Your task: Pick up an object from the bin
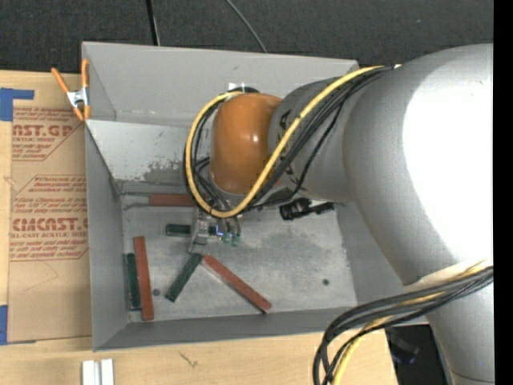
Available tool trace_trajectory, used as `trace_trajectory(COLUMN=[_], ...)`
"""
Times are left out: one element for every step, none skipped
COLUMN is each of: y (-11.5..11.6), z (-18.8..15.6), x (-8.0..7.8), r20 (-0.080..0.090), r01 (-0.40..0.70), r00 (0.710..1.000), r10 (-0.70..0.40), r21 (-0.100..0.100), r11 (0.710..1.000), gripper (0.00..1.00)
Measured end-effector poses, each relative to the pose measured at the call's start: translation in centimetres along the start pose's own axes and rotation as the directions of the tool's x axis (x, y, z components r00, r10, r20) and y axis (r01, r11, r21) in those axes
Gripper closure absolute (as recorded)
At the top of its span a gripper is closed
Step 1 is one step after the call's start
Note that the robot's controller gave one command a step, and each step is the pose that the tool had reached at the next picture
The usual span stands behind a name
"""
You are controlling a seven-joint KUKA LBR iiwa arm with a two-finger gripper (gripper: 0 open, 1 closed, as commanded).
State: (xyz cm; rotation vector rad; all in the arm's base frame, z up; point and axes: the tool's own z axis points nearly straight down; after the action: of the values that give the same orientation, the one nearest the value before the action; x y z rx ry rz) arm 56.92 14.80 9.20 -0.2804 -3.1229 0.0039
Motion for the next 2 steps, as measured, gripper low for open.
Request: trace_trajectory(y=[1.5, -0.1], z=[-2.7, -5.4], x=[-0.1, 0.8], r20=[0.013, -0.004], r01=[-0.016, -0.009], r00=[1.000, 1.000], r10=[0.016, 0.009], r21=[-0.008, 0.000], r11=[1.000, 1.000], gripper=[1.00, 1.00])
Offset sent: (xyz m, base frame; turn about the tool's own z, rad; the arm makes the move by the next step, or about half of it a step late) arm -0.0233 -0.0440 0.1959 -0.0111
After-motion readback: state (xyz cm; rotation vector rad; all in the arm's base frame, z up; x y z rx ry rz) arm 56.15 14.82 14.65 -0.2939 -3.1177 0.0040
